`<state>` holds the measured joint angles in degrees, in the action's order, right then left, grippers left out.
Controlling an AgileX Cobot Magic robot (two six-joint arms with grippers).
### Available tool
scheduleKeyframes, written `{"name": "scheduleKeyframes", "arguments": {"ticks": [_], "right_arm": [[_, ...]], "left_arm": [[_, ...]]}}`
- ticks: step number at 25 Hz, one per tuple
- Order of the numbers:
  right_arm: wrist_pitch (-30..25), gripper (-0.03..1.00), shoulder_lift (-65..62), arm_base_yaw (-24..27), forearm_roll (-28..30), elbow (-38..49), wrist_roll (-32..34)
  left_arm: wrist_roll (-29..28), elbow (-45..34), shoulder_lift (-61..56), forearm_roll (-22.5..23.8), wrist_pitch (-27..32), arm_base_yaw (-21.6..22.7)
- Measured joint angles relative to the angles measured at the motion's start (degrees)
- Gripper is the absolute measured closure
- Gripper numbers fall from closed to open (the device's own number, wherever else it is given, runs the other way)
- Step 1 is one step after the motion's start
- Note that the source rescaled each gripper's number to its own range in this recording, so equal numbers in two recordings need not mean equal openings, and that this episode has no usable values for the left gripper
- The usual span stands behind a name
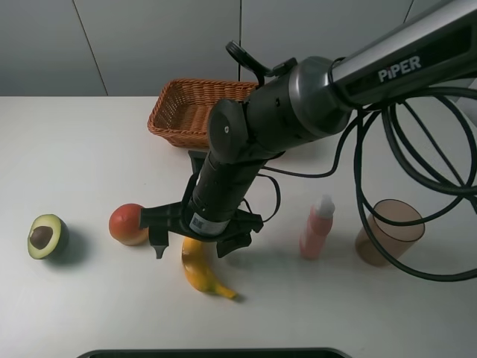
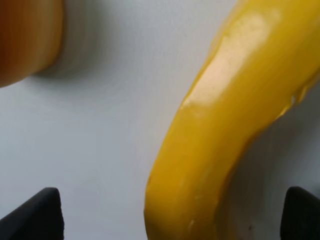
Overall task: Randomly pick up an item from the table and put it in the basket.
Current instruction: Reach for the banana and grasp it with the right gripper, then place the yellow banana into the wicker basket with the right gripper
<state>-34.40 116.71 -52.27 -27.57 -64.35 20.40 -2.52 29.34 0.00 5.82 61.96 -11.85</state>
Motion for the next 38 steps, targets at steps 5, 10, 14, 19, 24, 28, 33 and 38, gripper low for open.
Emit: {"name": "scheduleKeyframes", "arguments": {"ticks": [5, 10, 14, 19, 24, 28, 33, 38], "right_arm": [[-1.3, 0.09, 2.2, 0.0, 0.0, -1.0, -0.5], [-1.4, 0.10, 2.3, 0.0, 0.0, -1.4, -1.0], [-1.4, 0.27, 2.5, -0.1, 0.0, -1.5, -1.1], [-1.5, 0.97, 2.9, -0.1, 0.0, -1.5, -1.2], [-1.5, 0.96, 2.9, -0.1, 0.5, -1.6, -1.2], [-1.7, 0.96, 2.9, -0.1, 0.8, -1.6, -1.3], [-4.9, 0.96, -0.7, 0.3, 3.7, -1.6, -1.1], [-12.3, 0.96, -12.0, 3.8, 8.7, -2.7, 0.7]], "left_arm": [[0.0, 0.0, 0.0, 0.0, 0.0, 0.0], [0.0, 0.0, 0.0, 0.0, 0.0, 0.0], [0.0, 0.0, 0.0, 0.0, 0.0, 0.0], [0.0, 0.0, 0.0, 0.0, 0.0, 0.0], [0.0, 0.0, 0.0, 0.0, 0.0, 0.0], [0.0, 0.0, 0.0, 0.0, 0.0, 0.0], [0.0, 0.0, 0.0, 0.0, 0.0, 0.0], [0.0, 0.0, 0.0, 0.0, 0.0, 0.0]]}}
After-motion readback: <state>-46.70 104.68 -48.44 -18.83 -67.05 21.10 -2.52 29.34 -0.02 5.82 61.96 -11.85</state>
